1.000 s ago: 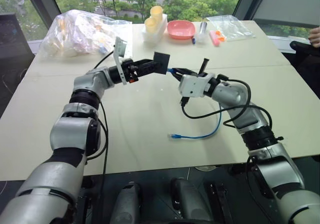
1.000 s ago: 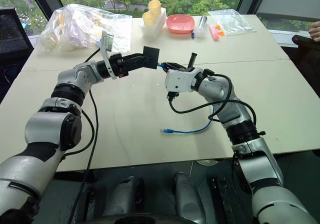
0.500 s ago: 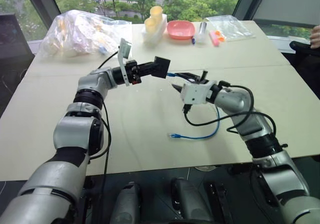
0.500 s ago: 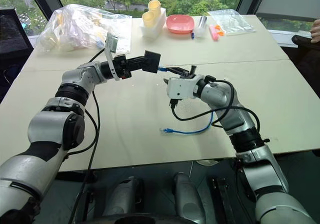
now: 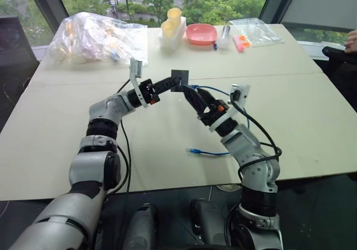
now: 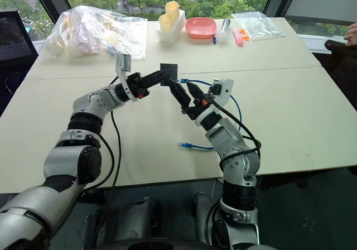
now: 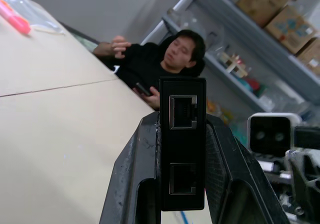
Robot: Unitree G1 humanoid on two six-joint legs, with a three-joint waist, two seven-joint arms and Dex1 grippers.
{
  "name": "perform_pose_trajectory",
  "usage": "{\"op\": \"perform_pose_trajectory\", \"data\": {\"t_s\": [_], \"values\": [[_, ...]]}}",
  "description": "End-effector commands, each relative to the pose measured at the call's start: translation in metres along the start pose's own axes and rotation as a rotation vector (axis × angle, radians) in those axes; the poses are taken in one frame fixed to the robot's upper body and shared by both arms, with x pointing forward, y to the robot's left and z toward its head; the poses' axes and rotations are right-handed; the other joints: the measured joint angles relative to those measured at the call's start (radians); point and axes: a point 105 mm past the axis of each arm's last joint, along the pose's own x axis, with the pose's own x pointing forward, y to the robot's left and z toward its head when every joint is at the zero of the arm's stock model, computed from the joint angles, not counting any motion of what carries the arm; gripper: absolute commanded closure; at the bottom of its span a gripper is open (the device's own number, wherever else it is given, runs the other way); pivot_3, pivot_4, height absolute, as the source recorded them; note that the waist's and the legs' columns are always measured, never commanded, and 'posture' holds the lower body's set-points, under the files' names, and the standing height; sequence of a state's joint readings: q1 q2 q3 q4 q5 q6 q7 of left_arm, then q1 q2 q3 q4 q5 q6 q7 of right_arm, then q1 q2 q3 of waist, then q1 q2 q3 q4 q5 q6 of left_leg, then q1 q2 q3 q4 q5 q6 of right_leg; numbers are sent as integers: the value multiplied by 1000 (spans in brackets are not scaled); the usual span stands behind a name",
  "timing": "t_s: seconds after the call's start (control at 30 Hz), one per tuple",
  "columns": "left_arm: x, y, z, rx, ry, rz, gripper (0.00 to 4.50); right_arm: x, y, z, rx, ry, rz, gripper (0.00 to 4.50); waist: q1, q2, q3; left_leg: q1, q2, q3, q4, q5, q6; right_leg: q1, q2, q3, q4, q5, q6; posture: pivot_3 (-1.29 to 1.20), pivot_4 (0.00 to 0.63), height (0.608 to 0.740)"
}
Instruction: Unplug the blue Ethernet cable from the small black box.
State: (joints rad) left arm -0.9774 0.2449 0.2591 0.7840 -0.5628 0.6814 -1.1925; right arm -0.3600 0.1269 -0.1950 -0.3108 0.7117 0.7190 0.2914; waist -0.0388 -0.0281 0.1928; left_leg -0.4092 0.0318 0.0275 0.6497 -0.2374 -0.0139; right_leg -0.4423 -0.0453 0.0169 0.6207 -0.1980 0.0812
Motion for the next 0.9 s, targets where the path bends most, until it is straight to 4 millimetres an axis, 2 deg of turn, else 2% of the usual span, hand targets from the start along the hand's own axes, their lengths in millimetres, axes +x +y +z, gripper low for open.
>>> {"op": "perform_pose_trajectory", "data": {"t_s": [0.03,0.17,0.37,0.67,0.9], "values": [[0,-19,18,-2,-68,-60,3979,1,0,7,91,-58,-8,367,1,0,0,0,0,0,0,0,0,0,0,0,-1,0,0,0,150,740],[-3,-27,21,-41,-99,-76,3979,3,-3,5,116,-60,-9,367,-1,0,0,0,0,0,0,0,0,0,0,0,-1,0,0,0,150,740],[-4,-38,15,-92,-73,-116,3979,7,1,7,187,-87,52,367,-4,0,0,0,0,1,0,0,0,0,1,0,-1,0,0,0,150,740],[-11,-35,17,-136,-100,-97,3979,4,20,11,261,-118,182,367,-4,0,0,0,0,1,0,0,0,0,1,0,-1,0,0,0,150,740],[-11,-37,15,-145,-87,-109,3979,5,18,10,258,-116,175,367,-3,0,0,0,0,1,0,0,0,0,1,-1,-1,0,0,0,150,740]]}}
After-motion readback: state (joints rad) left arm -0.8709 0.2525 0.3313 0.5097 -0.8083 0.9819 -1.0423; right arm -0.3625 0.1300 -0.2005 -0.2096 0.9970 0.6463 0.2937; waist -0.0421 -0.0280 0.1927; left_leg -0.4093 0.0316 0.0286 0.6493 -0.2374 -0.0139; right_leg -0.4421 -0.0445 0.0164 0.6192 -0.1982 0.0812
